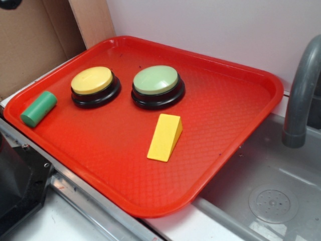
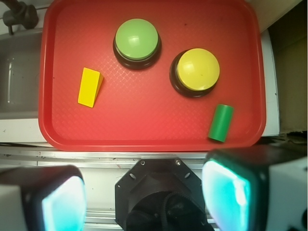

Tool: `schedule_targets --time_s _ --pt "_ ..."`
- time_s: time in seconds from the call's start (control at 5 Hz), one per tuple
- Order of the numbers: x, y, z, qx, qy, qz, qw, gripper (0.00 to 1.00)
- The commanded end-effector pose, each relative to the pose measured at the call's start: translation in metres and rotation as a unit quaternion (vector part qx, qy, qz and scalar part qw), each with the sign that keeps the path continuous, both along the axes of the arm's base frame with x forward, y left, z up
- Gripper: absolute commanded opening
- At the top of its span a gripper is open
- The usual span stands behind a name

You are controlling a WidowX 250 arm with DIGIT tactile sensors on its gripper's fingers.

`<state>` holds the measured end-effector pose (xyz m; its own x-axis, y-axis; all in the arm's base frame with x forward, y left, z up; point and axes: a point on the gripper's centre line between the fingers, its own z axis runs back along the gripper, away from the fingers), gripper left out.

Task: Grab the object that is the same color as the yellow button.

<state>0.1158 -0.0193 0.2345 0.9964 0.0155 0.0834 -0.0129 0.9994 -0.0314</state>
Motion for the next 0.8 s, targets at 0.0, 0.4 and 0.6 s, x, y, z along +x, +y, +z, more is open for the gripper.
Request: schedule_targets --time_s 0.0,0.4,0.6 --pt "0.0 0.0 0.0 0.0 0.0 0.0 1.0 1.0" --pt "0.018 -0.035 -0.03 -0.054 -0.046 0.034 0.997 1.0" --pt "0.036 -0.053 -0.054 -0.061 -0.037 0.052 0.996 1.0"
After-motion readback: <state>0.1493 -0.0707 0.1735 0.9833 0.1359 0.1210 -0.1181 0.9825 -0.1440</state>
